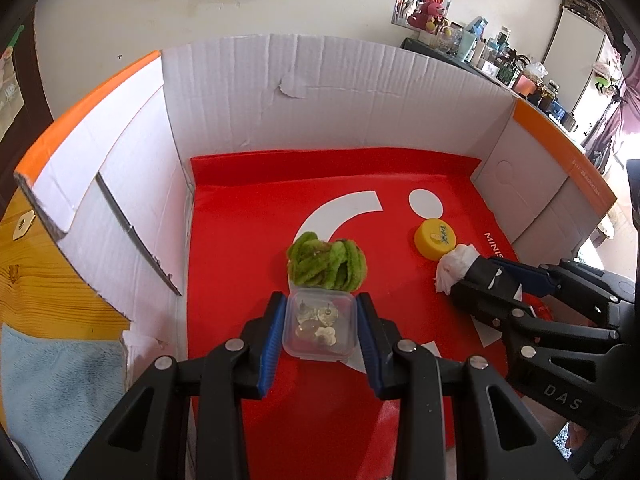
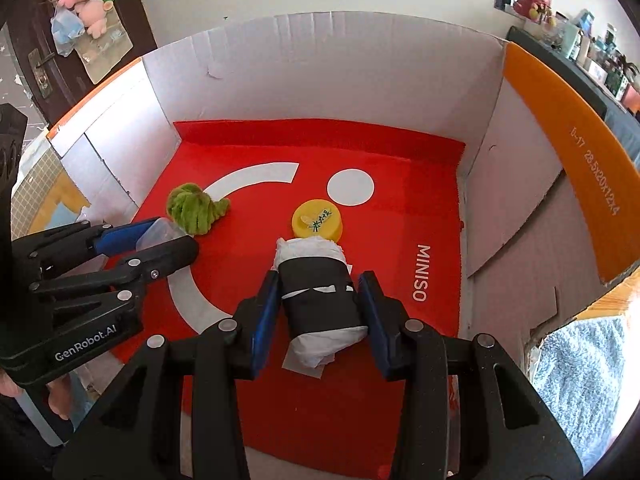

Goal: Organize objects
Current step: 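Lower the roll and plastic box onto the red floor and open both grippers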

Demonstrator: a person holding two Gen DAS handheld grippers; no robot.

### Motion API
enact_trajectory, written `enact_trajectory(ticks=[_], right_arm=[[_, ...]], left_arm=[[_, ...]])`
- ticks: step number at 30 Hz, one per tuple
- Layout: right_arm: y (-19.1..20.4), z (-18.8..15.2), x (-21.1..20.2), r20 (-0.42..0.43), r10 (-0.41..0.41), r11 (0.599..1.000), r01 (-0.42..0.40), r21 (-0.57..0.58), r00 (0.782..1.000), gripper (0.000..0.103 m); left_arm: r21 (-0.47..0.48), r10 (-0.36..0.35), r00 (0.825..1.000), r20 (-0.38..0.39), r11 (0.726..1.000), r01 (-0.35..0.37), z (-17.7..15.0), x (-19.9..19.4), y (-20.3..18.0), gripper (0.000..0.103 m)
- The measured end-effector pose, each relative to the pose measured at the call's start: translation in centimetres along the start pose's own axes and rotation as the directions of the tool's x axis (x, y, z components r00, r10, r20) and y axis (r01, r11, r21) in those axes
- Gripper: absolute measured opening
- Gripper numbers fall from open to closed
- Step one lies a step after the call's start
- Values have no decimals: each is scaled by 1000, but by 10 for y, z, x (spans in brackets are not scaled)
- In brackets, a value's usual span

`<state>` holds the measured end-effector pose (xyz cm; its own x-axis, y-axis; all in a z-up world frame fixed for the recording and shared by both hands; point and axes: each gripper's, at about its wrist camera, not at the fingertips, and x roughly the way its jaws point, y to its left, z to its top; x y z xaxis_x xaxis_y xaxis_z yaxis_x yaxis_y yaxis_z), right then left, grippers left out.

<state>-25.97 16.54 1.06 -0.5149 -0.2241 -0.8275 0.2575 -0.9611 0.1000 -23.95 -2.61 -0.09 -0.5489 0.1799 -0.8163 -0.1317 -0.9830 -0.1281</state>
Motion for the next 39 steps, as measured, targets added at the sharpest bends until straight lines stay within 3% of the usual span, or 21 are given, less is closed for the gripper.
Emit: enact_trajectory(ticks=[7, 11, 30, 36, 39], right_arm=[[0, -1, -1, -3, 2, 1000, -2, -2, 1000, 40], [1, 0, -3, 4, -1, 1000, 1, -3, 1000, 49], [5, -4, -12, 27, -5, 1000, 5, -12, 1000, 55], [6, -7, -19, 43, 1, 1000, -1, -13, 999, 55], [8, -8, -24, 52, 3, 1000, -2, -17, 999, 61]], left_arm=[[1, 3, 1000, 2, 1000, -3, -1, 0, 0, 37], [2, 5, 1000, 2, 1000, -5, -1, 0, 0, 37], [15, 12, 1000, 13, 1000, -13, -2, -5, -4, 39], [21, 19, 999, 36, 1000, -20, -4, -15, -7, 45], [21, 24, 999, 41, 999, -25, -6, -19, -9, 45]])
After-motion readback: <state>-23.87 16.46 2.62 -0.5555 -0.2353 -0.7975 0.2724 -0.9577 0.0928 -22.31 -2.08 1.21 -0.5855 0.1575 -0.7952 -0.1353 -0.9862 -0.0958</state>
